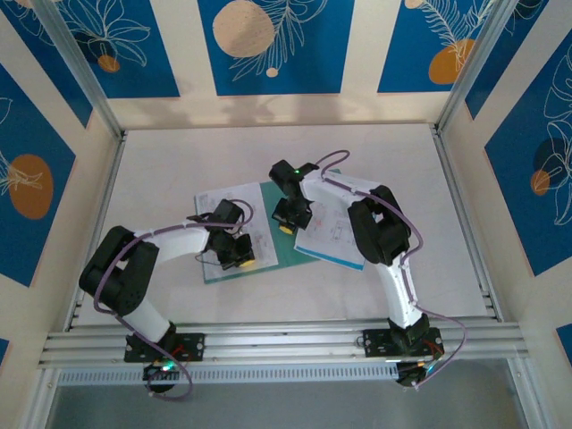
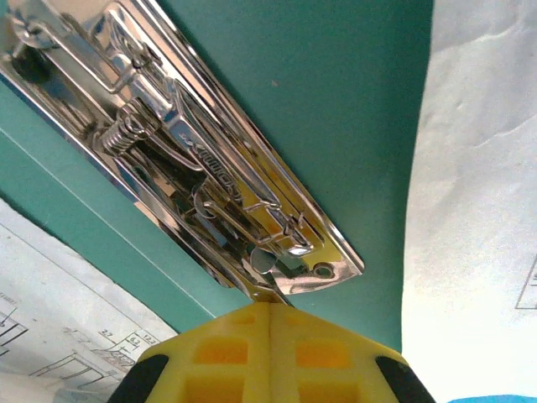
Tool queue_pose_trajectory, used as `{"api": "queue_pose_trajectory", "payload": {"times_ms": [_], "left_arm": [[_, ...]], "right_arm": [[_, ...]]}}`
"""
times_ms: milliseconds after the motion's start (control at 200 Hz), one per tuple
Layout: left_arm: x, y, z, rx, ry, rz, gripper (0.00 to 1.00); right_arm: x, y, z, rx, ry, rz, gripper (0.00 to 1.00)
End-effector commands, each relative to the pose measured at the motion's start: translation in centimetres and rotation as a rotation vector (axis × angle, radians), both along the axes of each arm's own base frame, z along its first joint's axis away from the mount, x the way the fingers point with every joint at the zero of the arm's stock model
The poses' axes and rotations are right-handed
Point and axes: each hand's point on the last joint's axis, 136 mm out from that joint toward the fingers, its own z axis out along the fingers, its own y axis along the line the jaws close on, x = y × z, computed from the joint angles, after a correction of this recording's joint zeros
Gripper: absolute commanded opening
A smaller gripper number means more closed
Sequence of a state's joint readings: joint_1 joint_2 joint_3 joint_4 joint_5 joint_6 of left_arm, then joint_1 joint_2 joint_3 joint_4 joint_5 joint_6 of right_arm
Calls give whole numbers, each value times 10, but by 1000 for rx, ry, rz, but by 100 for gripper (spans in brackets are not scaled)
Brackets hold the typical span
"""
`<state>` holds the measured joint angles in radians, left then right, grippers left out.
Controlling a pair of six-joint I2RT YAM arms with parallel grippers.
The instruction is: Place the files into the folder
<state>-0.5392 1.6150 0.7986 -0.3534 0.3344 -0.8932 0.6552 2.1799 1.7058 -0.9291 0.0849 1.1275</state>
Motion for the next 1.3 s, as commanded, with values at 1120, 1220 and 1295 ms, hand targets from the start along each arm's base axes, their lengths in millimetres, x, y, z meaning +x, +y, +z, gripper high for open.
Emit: {"api": "queue_pose_trajectory", "payload": {"times_ms": [1120,1220,1295], "left_arm": [[-31,45,-26,170,132,54,0],[-31,44,-27,166,133,53,0],[-30,44,-27,166,132,51,0]], "right_arm": [[10,-19,30,-203,-97,81,3],[11,-16,49,-158,-139,71,3],[9,-11,54,-127,-144,68,4]]}}
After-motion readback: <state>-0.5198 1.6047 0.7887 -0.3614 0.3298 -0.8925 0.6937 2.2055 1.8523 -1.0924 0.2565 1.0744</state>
